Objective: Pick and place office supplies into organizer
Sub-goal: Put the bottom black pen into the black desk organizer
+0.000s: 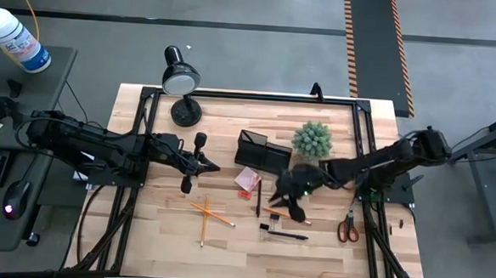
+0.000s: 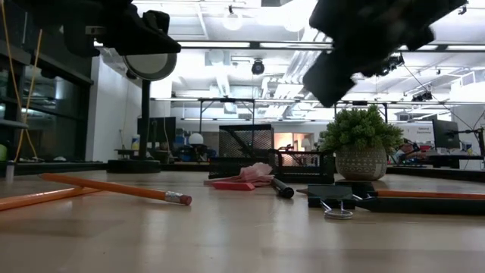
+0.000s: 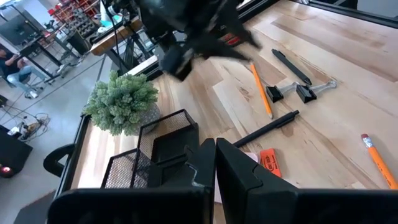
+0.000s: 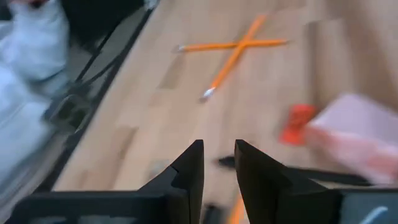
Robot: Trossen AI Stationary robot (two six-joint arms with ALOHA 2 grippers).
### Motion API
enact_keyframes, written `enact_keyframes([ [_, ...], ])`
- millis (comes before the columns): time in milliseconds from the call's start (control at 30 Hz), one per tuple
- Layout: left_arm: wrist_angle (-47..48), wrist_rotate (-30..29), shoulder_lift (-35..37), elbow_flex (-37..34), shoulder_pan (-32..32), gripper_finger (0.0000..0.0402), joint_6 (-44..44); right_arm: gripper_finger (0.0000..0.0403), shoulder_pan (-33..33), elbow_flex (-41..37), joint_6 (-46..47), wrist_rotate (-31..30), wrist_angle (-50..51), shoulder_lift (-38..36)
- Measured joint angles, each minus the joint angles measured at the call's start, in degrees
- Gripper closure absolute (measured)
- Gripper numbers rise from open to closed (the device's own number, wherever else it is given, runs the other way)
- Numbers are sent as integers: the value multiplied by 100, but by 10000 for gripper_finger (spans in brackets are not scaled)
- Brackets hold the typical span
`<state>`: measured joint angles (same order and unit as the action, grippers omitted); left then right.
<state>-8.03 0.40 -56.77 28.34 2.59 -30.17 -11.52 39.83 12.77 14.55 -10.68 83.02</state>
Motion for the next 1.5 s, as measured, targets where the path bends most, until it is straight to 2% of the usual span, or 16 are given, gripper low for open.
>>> enact_keyframes([
  [300, 2, 0, 0, 0, 2, 399, 2, 320, -1105, 0, 1307, -165, 488, 0],
  [400, 2, 0, 0, 0, 2, 399, 0, 320, -1307, 0, 2063, -259, 730, 0],
  [667, -303, -2, -2, -2, 0, 399, -312, 321, -1516, 52, 3051, -818, 1397, 5],
  [867, -601, -2, -2, -2, 2, 399, -564, 321, -1648, 1067, 3020, -1002, 2312, 309],
  [1133, -597, -2, -2, -2, 0, 399, -706, 321, -1706, 2660, 2958, -1398, 4743, 1296],
  [1300, -461, 77, -2, -2, 2, 399, -706, 321, -1727, 3046, 2984, -1069, 5193, 1953],
  [1500, -375, 689, -2, -2, 2, 399, -712, 321, -1807, 3174, 2999, -965, 5319, 2265],
])
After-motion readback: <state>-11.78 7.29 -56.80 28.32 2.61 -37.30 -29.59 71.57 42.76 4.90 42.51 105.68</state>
